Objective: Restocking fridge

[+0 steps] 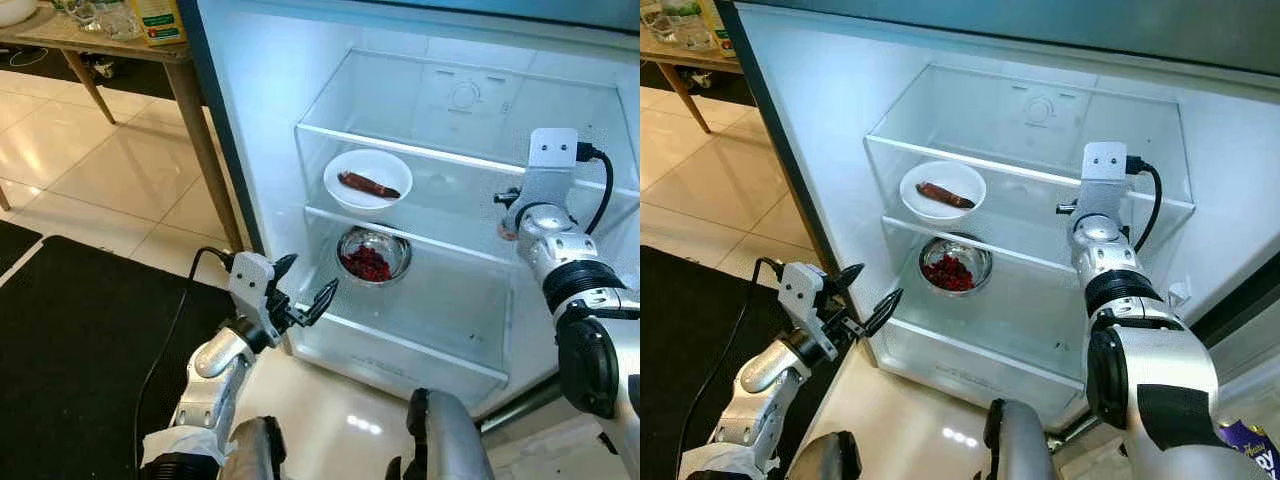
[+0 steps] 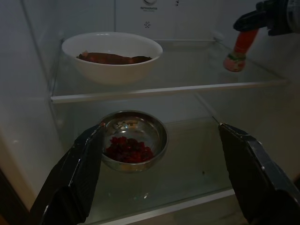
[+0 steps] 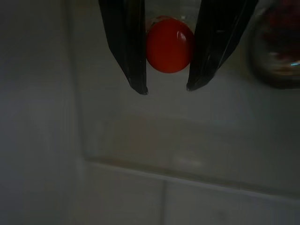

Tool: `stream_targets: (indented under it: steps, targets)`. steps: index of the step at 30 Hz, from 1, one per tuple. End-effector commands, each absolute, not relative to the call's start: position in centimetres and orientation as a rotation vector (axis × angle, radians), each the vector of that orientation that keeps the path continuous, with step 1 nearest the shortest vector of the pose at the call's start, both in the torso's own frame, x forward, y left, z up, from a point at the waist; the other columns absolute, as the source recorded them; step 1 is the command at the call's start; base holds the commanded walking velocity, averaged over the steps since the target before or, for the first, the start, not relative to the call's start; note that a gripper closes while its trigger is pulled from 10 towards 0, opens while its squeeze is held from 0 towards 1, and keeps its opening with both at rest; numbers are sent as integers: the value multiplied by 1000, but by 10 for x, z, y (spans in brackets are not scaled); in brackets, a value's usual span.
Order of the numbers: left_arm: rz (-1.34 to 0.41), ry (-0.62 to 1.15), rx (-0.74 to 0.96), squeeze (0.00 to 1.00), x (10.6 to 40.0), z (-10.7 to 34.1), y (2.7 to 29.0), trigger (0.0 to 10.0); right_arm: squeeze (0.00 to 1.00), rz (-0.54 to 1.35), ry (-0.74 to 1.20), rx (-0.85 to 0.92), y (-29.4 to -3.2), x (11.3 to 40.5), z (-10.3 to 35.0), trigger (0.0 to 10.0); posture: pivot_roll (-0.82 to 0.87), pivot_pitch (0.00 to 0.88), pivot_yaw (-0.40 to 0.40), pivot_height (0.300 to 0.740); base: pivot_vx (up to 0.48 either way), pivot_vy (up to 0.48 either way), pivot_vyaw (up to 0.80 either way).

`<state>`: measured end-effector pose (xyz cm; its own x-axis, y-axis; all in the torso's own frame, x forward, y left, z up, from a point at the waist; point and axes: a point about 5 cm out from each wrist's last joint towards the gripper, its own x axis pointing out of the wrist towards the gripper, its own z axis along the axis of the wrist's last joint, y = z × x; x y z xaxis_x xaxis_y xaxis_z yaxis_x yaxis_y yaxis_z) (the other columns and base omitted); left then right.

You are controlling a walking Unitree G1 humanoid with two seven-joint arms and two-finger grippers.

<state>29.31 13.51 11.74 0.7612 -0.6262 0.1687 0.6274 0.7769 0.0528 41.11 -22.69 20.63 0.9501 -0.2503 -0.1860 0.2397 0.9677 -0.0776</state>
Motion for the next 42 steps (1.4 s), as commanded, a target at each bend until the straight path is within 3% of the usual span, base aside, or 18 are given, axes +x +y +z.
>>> stream_targets:
  steps: [1,9,20,27,42]
  targets:
    - [-691,-179,10,0,292,118,136,10000,0,-248,222,-43,-238,407,199,10000,-21,201,29,536,0,0,0]
    - [-696,-181,6,0,292,119,135,10000,0,-140,238,-50,-248,400,192,10000,-21,201,29,536,0,0,0]
    - [-706,-180,5,0,292,119,132,10000,0,-195,238,-82,-277,389,192,10000,-29,202,40,536,0,0,0]
    - [-706,-183,5,0,293,119,132,10000,0,-64,147,47,-280,386,203,10000,-29,200,40,536,0,0,0]
    - [-715,-182,3,0,294,119,131,10000,0,344,94,39,-245,370,202,10000,-37,198,46,536,0,0,0]
